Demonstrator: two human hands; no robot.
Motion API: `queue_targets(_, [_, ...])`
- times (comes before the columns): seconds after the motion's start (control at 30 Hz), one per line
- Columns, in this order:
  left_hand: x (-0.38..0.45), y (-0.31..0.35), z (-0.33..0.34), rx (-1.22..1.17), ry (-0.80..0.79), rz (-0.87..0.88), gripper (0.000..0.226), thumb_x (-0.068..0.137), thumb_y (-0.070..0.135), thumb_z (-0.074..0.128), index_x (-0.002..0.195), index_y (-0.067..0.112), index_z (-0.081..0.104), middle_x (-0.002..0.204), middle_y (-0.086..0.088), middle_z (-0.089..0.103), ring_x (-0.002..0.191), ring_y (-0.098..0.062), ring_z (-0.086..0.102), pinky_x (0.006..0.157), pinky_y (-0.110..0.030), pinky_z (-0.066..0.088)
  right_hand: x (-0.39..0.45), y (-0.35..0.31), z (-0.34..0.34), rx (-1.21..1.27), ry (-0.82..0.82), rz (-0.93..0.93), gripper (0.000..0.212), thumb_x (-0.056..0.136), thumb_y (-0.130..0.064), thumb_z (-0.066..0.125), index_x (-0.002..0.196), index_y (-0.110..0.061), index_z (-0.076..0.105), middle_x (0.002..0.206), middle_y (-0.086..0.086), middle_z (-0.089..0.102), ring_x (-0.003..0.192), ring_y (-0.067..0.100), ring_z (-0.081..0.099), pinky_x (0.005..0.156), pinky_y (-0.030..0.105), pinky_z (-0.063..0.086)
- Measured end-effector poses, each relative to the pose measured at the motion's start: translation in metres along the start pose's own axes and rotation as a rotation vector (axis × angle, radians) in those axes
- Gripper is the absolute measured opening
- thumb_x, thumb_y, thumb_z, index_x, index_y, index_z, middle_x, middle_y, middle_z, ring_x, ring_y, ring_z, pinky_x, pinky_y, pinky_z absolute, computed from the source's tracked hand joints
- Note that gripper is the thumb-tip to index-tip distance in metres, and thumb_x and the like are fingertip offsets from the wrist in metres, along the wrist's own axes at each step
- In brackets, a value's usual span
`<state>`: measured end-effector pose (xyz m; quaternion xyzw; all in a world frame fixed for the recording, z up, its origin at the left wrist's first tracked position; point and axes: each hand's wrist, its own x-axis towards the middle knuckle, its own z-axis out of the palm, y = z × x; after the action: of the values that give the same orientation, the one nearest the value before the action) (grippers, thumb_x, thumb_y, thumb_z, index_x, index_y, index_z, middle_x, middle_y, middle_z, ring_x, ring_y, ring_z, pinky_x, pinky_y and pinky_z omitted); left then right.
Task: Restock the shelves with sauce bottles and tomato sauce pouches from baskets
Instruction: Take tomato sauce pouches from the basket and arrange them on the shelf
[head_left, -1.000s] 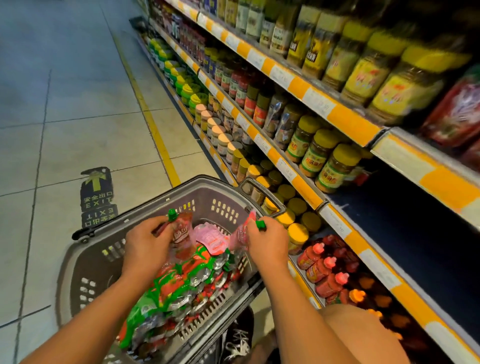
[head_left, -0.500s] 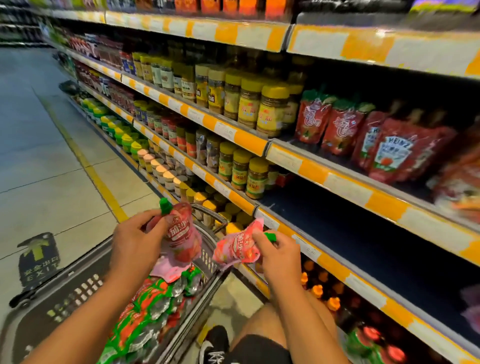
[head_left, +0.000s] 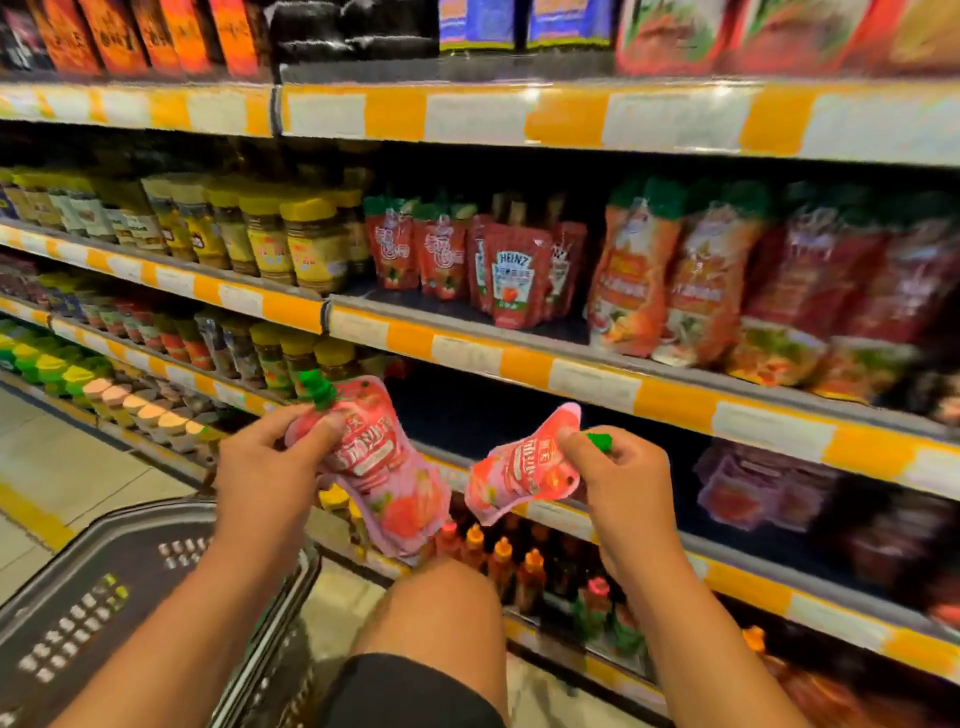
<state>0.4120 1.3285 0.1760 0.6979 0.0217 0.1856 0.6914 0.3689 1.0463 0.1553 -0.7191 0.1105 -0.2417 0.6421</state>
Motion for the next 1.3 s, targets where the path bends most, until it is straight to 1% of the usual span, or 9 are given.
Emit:
queue_targets(0.17, [-0.019, -0.013, 0.062, -0.117, -0.065, -0.182, 0.003, 0.096, 0.017, 0.072, 0.094, 0.018, 0.074, 0.083, 0.001, 0.074, 0.069, -0.013, 0.068, 0.053, -0.029, 0.053, 0.008, 0.010, -0.065, -0.002, 0.091, 0.044, 0.036, 0.095, -0.025, 0.072, 0.068, -0.002, 0.069, 0.072, 0.019, 0.067, 0.069, 0.034, 0.066, 0.060, 0.048, 0.050])
queue_targets(0.27, [-0.036, -0.024, 0.097, -0.101, -0.100, -0.258, 0.005, 0.096, 0.015, 0.072, 0.091, 0.016, 0.074, 0.078, -0.001, 0.074, 0.059, -0.012, 0.069, 0.056, -0.031, 0.053, 0.009, 0.020, -0.096, -0.019, 0.167, 0.057, 0.037, 0.093, -0.024, 0.073, 0.066, 0.000, 0.065, 0.071, 0.025, 0.061, 0.061, 0.019, 0.054, 0.060, 0.039, 0.040])
queue_targets(0.43, [-0.058, -0.044, 0.145, -0.091, -0.178, -0.367, 0.005, 0.093, 0.017, 0.075, 0.089, 0.014, 0.077, 0.090, -0.018, 0.075, 0.074, -0.029, 0.069, 0.064, -0.041, 0.053, 0.008, 0.030, -0.134, -0.100, 0.236, 0.050, 0.042, 0.090, -0.022, 0.074, 0.057, -0.004, 0.054, 0.055, 0.013, 0.044, 0.055, 0.014, 0.038, 0.056, 0.035, 0.028])
queue_targets(0.67, [-0.076, -0.050, 0.209, -0.114, -0.307, -0.453, 0.008, 0.097, 0.014, 0.070, 0.097, 0.006, 0.072, 0.077, -0.008, 0.070, 0.064, -0.017, 0.061, 0.045, -0.024, 0.044, 0.010, 0.038, -0.175, -0.141, 0.343, 0.045, 0.046, 0.091, -0.024, 0.073, 0.058, -0.001, 0.051, 0.051, 0.001, 0.039, 0.051, 0.012, 0.032, 0.049, 0.030, 0.022])
queue_targets(0.77, [-0.075, -0.051, 0.236, -0.133, -0.352, -0.509, 0.011, 0.097, 0.015, 0.070, 0.098, 0.005, 0.073, 0.076, -0.010, 0.067, 0.056, -0.015, 0.056, 0.045, -0.023, 0.042, 0.013, 0.041, -0.188, -0.155, 0.413, 0.048, 0.048, 0.092, -0.025, 0.073, 0.058, -0.002, 0.049, 0.051, 0.001, 0.038, 0.049, 0.012, 0.031, 0.048, 0.028, 0.022])
queue_targets(0.93, [-0.081, -0.042, 0.276, -0.171, -0.383, -0.541, 0.015, 0.098, 0.006, 0.064, 0.084, 0.005, 0.063, 0.063, -0.010, 0.057, 0.039, -0.010, 0.047, 0.039, -0.022, 0.038, 0.016, 0.042, -0.208, -0.159, 0.527, 0.095, 0.047, 0.092, -0.030, 0.074, 0.059, -0.005, 0.052, 0.047, -0.005, 0.039, 0.046, 0.010, 0.030, 0.045, 0.026, 0.023])
queue_targets(1.1, [-0.085, -0.039, 0.303, -0.191, -0.381, -0.518, 0.021, 0.097, -0.003, 0.055, 0.092, 0.013, 0.067, 0.082, -0.008, 0.068, 0.062, -0.014, 0.057, 0.052, -0.026, 0.046, 0.022, 0.040, -0.220, -0.206, 0.583, 0.102, 0.046, 0.090, -0.028, 0.076, 0.054, -0.011, 0.051, 0.044, -0.008, 0.041, 0.043, 0.009, 0.034, 0.049, 0.031, 0.025])
queue_targets(1.2, [-0.088, -0.041, 0.314, -0.186, -0.384, -0.505, 0.028, 0.096, -0.006, 0.052, 0.104, 0.014, 0.071, 0.094, -0.005, 0.073, 0.075, -0.014, 0.061, 0.056, -0.024, 0.047, 0.024, 0.038, -0.225, -0.240, 0.583, 0.081, 0.049, 0.090, -0.023, 0.075, 0.051, -0.017, 0.046, 0.040, -0.012, 0.043, 0.042, 0.008, 0.038, 0.044, 0.025, 0.022])
queue_targets(1.3, [-0.090, -0.042, 0.326, -0.197, -0.380, -0.474, 0.034, 0.094, -0.010, 0.051, 0.100, 0.016, 0.073, 0.094, -0.002, 0.075, 0.080, -0.014, 0.061, 0.056, -0.024, 0.047, 0.026, 0.038, -0.228, -0.285, 0.583, 0.075, 0.051, 0.089, -0.022, 0.075, 0.050, -0.023, 0.042, 0.040, -0.015, 0.045, 0.041, 0.008, 0.040, 0.046, 0.027, 0.021])
